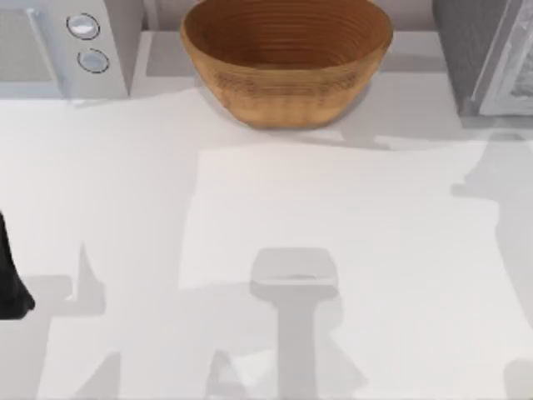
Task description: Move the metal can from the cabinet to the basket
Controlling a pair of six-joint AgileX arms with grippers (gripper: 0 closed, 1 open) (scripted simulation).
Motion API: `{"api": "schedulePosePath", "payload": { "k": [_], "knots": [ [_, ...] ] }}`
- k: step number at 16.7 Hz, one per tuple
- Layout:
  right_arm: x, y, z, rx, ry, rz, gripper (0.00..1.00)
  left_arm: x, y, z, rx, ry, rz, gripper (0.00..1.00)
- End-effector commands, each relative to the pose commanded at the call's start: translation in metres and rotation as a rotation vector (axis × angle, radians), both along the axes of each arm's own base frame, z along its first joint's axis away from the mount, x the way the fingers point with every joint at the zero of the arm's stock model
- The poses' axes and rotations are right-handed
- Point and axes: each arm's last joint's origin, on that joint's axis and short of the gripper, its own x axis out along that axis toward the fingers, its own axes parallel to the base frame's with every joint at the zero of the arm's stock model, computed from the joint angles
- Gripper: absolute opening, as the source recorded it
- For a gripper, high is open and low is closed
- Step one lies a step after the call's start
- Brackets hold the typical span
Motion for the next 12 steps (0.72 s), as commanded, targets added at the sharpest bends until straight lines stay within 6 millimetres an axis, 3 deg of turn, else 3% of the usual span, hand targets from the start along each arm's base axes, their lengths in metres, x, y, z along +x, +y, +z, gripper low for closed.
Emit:
{"api": "schedulePosePath", "payload": {
  "k": [3, 5, 9, 12],
  "knots": [
    [0.07, 0.034, 0.024, -0.007, 0.033, 0.002, 0.0, 0.0, 0.0, 0.0, 0.0, 0.0, 0.0, 1.0],
    [0.119, 0.068, 0.025, -0.013, 0.053, 0.015, 0.0, 0.0, 0.0, 0.0, 0.0, 0.0, 0.0, 1.0],
    [0.199, 0.152, -0.007, -0.025, 0.08, 0.058, 0.0, 0.0, 0.0, 0.0, 0.0, 0.0, 0.0, 1.0],
    [0.232, 0.213, -0.043, -0.028, 0.082, 0.097, 0.0, 0.0, 0.0, 0.0, 0.0, 0.0, 0.0, 1.0]
  ]
}}
